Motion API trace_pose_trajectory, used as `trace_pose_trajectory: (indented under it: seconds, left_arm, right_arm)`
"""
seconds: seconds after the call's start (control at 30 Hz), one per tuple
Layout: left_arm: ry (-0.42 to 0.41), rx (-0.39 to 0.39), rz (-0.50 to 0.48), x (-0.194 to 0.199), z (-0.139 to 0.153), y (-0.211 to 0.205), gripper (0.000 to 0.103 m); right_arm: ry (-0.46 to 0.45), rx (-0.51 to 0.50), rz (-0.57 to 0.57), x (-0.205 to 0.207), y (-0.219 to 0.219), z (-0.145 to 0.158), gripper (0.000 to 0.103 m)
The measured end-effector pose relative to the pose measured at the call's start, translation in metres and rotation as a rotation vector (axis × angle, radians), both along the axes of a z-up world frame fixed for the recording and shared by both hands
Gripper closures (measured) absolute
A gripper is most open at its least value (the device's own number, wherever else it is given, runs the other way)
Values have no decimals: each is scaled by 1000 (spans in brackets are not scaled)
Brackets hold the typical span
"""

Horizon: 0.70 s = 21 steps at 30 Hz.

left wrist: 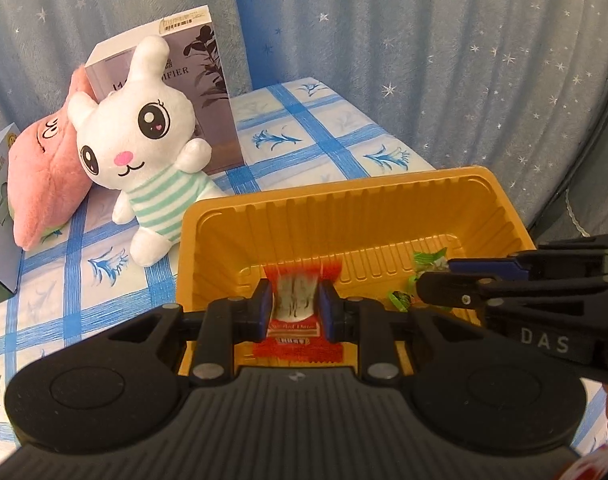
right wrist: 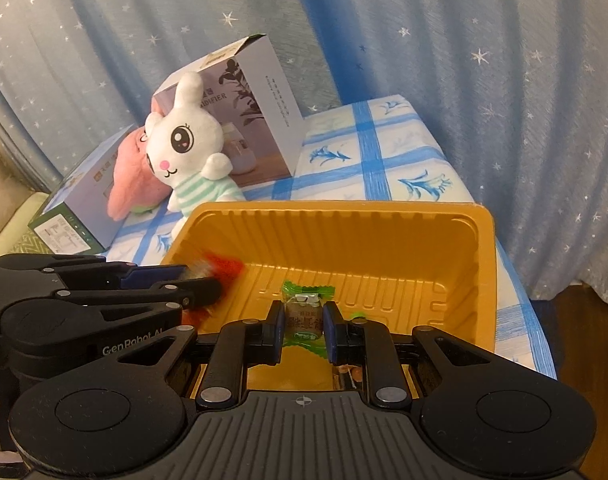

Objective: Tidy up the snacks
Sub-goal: 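Open both tools to drop the snacks into the tray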

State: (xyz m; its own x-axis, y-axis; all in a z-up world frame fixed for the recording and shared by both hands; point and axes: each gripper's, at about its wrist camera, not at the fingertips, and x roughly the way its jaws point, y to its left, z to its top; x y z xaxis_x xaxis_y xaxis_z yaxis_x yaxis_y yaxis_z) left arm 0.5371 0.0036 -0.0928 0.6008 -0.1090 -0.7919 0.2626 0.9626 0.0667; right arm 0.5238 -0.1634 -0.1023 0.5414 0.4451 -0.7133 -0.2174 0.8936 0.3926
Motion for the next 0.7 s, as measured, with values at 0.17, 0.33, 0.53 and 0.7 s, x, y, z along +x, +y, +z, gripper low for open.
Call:
trace_pose_trajectory:
  seconds: [0.17, 0.33, 0.53, 0.7]
  left_arm:
    - [8, 3, 13, 3, -5, 5, 80]
    - [16, -7, 20, -2, -6, 13, 80]
    - [17, -17, 24, -9, -4, 19, 80]
    - [17, -26, 30, -14, -2, 20, 80]
  right_arm:
    - [0, 0, 8, 0, 0, -1, 82]
    - [-2, 2, 13, 1, 2, -2, 82]
    - [1, -2, 21, 4, 6, -4, 82]
    - [-23, -12, 36, 4, 11, -4, 82]
